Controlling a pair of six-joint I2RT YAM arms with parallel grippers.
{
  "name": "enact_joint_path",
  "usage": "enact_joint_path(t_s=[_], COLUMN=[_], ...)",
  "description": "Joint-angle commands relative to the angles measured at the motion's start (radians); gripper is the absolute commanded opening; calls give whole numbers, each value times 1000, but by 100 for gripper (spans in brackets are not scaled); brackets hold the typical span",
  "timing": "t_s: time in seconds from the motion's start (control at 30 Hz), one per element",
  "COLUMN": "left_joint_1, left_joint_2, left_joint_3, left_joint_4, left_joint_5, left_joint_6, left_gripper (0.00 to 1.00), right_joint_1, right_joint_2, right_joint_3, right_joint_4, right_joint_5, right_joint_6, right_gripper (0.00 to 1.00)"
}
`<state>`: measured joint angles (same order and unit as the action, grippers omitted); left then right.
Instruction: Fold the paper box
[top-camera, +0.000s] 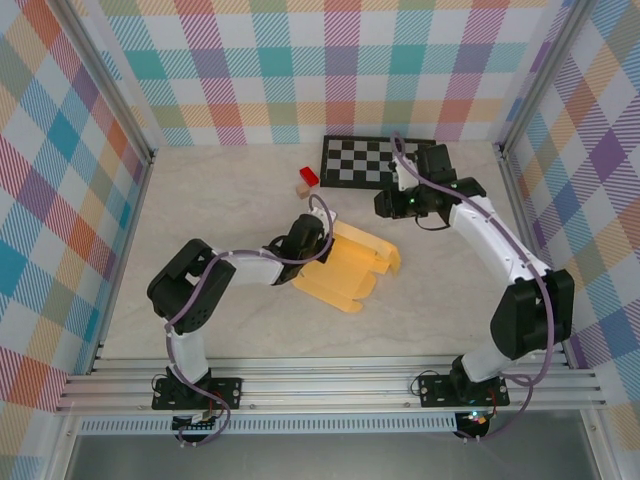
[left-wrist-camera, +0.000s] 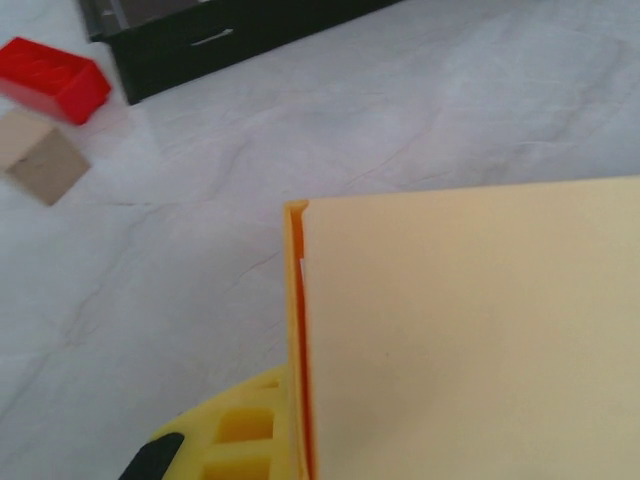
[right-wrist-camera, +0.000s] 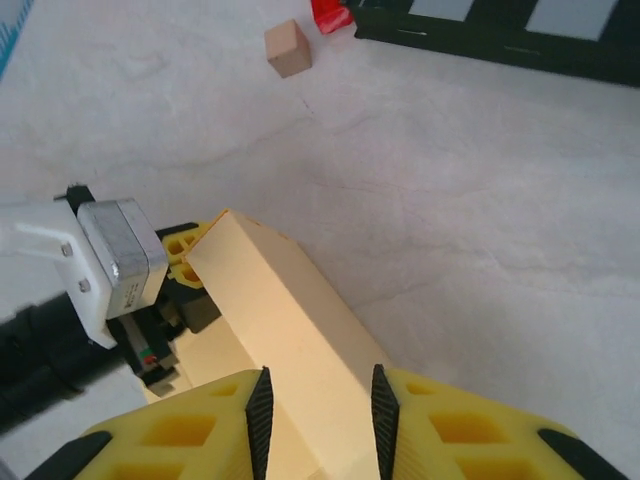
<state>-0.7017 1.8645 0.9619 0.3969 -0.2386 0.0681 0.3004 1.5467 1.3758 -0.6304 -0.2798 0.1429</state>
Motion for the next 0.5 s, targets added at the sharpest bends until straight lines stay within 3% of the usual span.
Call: enact_joint_path(t_s=[0.0,0.2,0.47], left_joint_1=[-19,-51,-61], left_joint_2=[-42,-39,-51], left_joint_3=[-29,-52,-78], left_joint_4=[-25,-25,-22], left_joint_5=[-177,-254,-272], left_joint_6=[-83,-140,-175], left_gripper=[0,0,0], right_joint_1=[11,64,65], right_joint_2=[-4,-21,63], right_joint_3=[-46,-160,-170], right_joint_4=[-31,99,119], right_joint_5=[-13,15,32], right_joint_6=[226,376,402], right_gripper=[38,43,44])
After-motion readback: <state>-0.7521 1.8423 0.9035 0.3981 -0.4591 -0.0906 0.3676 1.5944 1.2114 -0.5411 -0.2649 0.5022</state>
